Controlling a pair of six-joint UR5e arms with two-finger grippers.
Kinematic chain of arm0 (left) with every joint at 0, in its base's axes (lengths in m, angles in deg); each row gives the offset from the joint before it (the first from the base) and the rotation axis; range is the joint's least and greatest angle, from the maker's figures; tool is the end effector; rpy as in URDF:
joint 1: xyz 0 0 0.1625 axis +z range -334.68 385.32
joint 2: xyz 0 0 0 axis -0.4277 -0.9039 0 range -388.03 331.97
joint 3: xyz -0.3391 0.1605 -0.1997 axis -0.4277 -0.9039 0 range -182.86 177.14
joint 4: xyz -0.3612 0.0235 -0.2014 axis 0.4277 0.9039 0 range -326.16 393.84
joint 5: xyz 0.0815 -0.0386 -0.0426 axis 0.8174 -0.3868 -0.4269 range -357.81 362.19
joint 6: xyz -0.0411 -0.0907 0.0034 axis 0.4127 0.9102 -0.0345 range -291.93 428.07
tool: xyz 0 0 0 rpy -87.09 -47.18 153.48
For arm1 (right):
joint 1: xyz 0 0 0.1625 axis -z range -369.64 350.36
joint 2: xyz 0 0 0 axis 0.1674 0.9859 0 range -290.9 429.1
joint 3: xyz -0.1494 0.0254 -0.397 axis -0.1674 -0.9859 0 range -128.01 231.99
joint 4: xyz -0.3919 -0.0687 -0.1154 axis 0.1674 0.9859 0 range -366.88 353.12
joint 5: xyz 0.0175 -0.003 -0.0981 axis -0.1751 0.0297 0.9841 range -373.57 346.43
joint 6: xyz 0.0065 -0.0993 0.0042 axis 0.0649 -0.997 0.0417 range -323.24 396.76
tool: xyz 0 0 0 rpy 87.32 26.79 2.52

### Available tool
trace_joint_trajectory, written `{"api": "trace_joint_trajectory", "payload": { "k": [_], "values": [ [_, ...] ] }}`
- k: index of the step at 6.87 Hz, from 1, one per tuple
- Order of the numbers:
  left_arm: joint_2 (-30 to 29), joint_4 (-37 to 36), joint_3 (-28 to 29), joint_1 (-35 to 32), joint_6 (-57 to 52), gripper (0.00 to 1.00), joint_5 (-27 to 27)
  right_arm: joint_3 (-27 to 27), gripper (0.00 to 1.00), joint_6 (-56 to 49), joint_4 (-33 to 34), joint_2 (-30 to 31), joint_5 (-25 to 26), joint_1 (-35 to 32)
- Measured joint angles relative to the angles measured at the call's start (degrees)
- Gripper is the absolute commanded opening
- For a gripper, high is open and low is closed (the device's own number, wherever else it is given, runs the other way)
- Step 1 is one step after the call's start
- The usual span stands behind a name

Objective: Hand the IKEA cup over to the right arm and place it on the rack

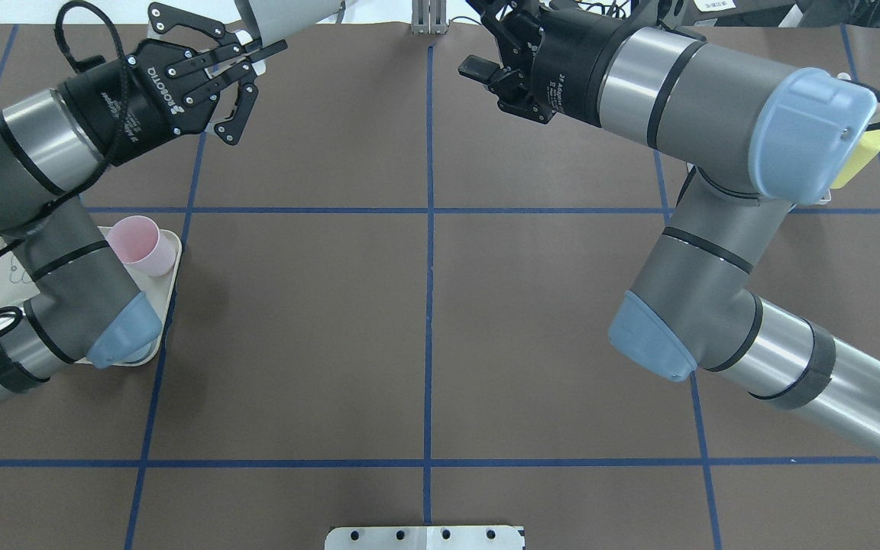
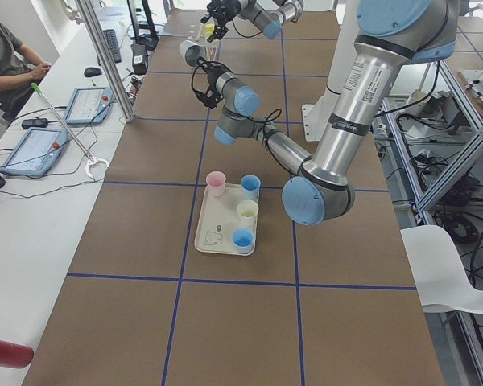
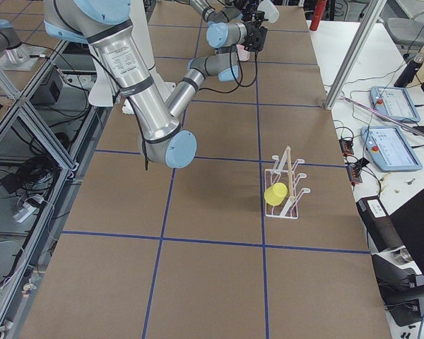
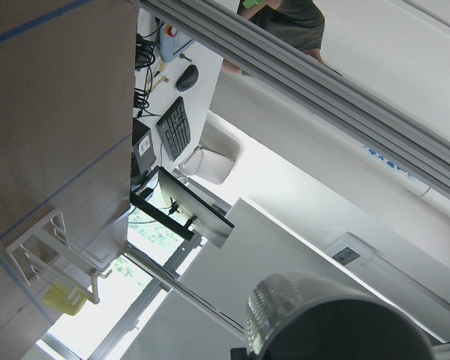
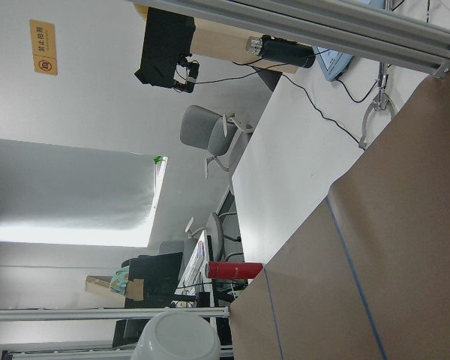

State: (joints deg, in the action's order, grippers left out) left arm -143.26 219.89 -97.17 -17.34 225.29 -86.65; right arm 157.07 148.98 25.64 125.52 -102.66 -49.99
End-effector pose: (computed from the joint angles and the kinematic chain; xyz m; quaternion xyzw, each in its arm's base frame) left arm 0.3094 -0.4691 0.2145 -0.1846 0.8700 -0.3794 0.2552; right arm -0.3409 -0.4668 0.0986 0.1307 -0.7886 0.3174 0.5102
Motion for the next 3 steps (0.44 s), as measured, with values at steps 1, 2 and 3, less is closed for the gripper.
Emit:
{"api": "trace_joint_trajectory", "payload": {
  "k": [1, 2, 3],
  "values": [
    [-1.31, 0.82, 1.03, 1.83, 0.14, 0.0, 0.72, -0.28, 1.0, 0.01, 0.0, -0.04, -0.02, 0.21],
    [-2.5, 0.96, 1.58, 3.45, 0.14, 0.0, 1.02, -0.52, 1.0, 0.02, 0.0, -0.07, -0.02, 0.39],
    [-3.56, 0.94, 1.81, 4.7, 0.12, 0.0, 1.17, -0.61, 1.0, 0.02, 0.0, -0.07, -0.03, 0.51]
  ]
}}
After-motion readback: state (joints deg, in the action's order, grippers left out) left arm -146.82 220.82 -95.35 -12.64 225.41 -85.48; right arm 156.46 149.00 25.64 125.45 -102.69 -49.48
